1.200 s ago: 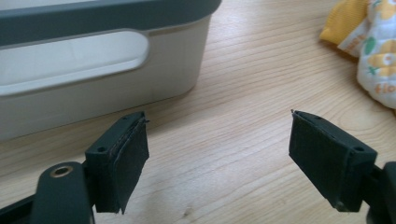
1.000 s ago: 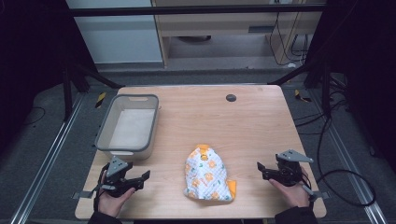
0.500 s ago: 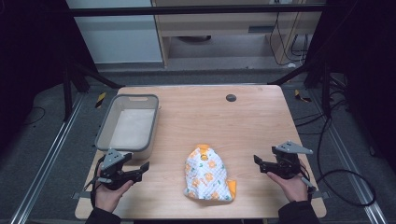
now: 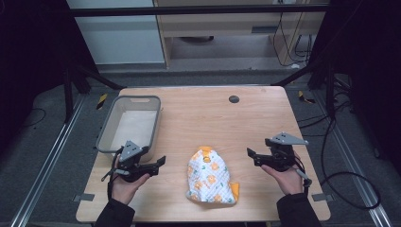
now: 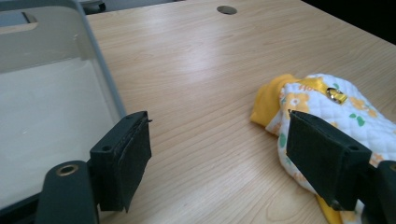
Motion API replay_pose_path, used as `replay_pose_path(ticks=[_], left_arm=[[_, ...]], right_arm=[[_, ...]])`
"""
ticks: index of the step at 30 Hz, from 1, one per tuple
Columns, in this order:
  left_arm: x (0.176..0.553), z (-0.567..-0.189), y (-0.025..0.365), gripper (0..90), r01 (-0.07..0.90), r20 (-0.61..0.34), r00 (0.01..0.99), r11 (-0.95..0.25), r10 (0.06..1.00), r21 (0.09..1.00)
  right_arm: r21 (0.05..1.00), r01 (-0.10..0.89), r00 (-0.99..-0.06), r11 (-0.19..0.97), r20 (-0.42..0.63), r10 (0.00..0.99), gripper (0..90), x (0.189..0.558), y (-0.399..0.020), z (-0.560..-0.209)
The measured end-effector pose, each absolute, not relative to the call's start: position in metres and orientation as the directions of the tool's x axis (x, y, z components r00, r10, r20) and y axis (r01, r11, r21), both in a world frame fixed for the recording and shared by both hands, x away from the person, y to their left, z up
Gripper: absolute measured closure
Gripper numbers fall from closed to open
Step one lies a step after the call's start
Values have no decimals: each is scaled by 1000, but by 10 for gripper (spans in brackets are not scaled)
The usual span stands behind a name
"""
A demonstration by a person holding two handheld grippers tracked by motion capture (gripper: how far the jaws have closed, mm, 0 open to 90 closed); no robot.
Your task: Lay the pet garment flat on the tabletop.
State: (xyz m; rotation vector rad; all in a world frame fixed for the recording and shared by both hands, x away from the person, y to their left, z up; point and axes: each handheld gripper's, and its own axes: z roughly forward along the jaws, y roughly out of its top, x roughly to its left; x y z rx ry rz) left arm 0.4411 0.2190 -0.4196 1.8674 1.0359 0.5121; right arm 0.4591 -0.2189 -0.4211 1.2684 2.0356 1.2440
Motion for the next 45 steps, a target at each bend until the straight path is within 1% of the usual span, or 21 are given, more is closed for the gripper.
replay_pose_path(ticks=[3, 14, 19, 22, 30, 34, 39, 45], left_arm=[[445, -419, 210, 230, 444, -56, 569, -249, 820, 861], [454, -427, 186, 245, 462, -71, 604, -276, 794, 843], [456, -436, 176, 252, 476, -72, 617, -299, 783, 827], [457, -440, 168, 257, 476, -59, 630, -326, 774, 817], [460, -449, 160, 275, 495, -83, 649, -338, 756, 800], [463, -457, 154, 300, 517, -109, 657, -341, 746, 785], [465, -464, 150, 323, 523, -113, 665, -352, 739, 776], [466, -473, 140, 367, 523, -104, 700, -409, 707, 748]], right_arm=[[862, 473, -494, 181, 90, 865, 187, 462, -213, -419], [862, 466, -536, 201, 94, 839, 198, 469, -192, -419], [849, 476, -557, 230, 89, 826, 226, 468, -184, -428], [829, 490, -582, 268, 82, 809, 254, 469, -177, -436], [817, 493, -621, 299, 91, 779, 278, 469, -162, -442], [803, 501, -644, 321, 99, 759, 296, 469, -151, -448], [797, 504, -658, 333, 105, 746, 308, 470, -147, -452], [782, 512, -686, 356, 122, 718, 372, 470, -140, -459]])
